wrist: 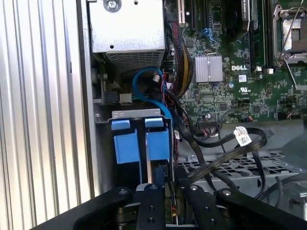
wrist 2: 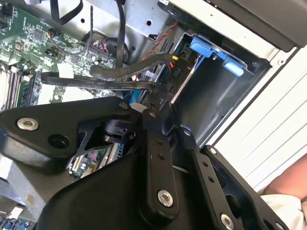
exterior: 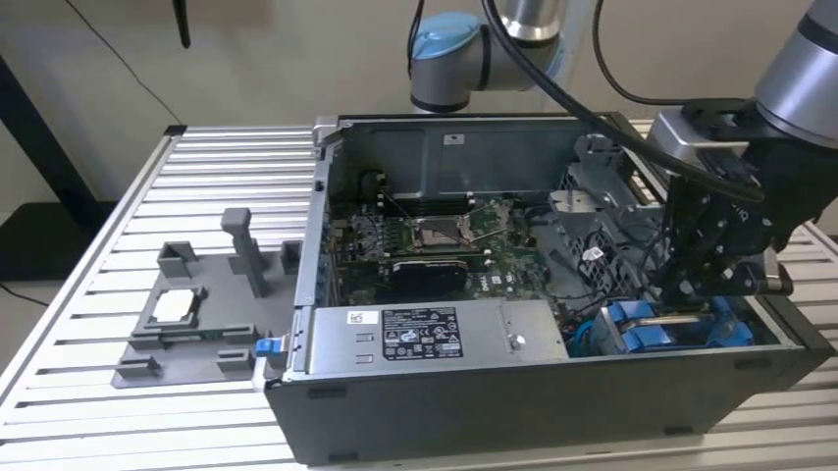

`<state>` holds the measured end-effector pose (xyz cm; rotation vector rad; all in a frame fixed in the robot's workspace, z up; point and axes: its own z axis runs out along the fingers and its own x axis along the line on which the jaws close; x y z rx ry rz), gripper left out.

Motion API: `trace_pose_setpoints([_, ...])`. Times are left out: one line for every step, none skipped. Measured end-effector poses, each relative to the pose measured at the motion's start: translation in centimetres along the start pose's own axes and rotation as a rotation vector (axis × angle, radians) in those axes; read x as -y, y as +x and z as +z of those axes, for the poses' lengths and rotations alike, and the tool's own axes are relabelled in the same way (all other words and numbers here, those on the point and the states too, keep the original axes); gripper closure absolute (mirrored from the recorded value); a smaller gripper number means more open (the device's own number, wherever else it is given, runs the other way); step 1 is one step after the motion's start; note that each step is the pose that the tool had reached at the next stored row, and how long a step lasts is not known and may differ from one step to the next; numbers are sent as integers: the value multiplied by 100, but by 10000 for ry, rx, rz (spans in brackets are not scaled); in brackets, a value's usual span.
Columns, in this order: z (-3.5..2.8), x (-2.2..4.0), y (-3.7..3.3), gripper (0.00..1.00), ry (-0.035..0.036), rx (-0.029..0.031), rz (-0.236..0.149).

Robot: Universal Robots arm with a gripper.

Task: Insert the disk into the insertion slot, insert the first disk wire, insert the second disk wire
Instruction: 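Insert the second disk wire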

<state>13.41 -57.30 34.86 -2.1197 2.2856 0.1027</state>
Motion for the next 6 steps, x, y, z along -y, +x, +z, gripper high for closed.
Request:
trace_pose_setpoints([-1, -2, 0, 76, 0, -1, 4])
trace_pose_setpoints([-1, -2, 0, 76, 0, -1, 3])
trace_pose_setpoints([0, -4, 0, 76, 1, -1, 4])
trace_pose_setpoints([-1, -5, 0, 76, 0, -1, 3])
trace_pose_setpoints([0, -6, 0, 76, 0, -1, 3])
trace_pose_setpoints([0, -6, 1, 76, 0, -1, 3])
